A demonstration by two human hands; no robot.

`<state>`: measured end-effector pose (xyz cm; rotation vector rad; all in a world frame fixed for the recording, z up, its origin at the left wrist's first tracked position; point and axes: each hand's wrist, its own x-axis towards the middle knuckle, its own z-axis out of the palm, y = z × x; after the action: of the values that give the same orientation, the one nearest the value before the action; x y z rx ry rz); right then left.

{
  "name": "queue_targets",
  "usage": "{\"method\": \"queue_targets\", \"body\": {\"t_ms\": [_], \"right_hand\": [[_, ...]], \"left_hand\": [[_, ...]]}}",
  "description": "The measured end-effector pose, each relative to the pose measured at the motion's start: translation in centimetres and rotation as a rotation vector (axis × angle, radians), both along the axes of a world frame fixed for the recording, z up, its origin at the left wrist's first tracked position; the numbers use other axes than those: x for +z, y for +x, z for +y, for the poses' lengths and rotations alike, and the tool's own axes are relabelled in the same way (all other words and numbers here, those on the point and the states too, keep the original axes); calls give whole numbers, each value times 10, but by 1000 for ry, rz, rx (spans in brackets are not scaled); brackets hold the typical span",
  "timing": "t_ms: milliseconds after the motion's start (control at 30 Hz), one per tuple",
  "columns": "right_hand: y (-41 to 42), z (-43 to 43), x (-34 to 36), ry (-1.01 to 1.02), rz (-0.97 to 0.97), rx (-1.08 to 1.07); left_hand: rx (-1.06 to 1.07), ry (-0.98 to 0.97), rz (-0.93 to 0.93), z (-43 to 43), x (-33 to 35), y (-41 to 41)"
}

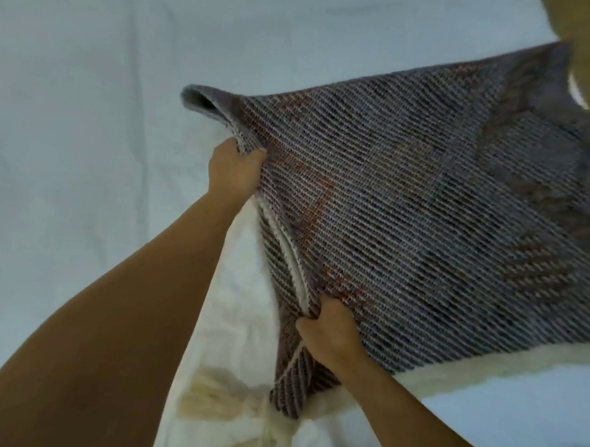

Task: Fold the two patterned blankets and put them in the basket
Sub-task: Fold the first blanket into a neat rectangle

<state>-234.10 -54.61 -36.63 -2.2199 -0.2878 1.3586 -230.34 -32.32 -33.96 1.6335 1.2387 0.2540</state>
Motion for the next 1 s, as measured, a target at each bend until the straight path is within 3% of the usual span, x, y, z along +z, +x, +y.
{"method": "queue_targets", "body": {"t_ms": [167, 400, 533, 733, 1000], "right_hand": [[61, -65, 16, 36, 7, -197], [176, -164, 21, 122, 38, -356], [240, -212, 13, 151, 76, -371], [319, -262, 5, 223, -79, -409], [362, -305, -19, 142, -91, -337]], "left_hand": [[-111, 151, -3, -59, 29, 70], [-178, 199, 51, -160, 39, 190], [-212, 224, 115, -209, 32, 262], [-220, 221, 162, -257, 19, 350], [-305, 227, 215, -301, -23, 408]]}}
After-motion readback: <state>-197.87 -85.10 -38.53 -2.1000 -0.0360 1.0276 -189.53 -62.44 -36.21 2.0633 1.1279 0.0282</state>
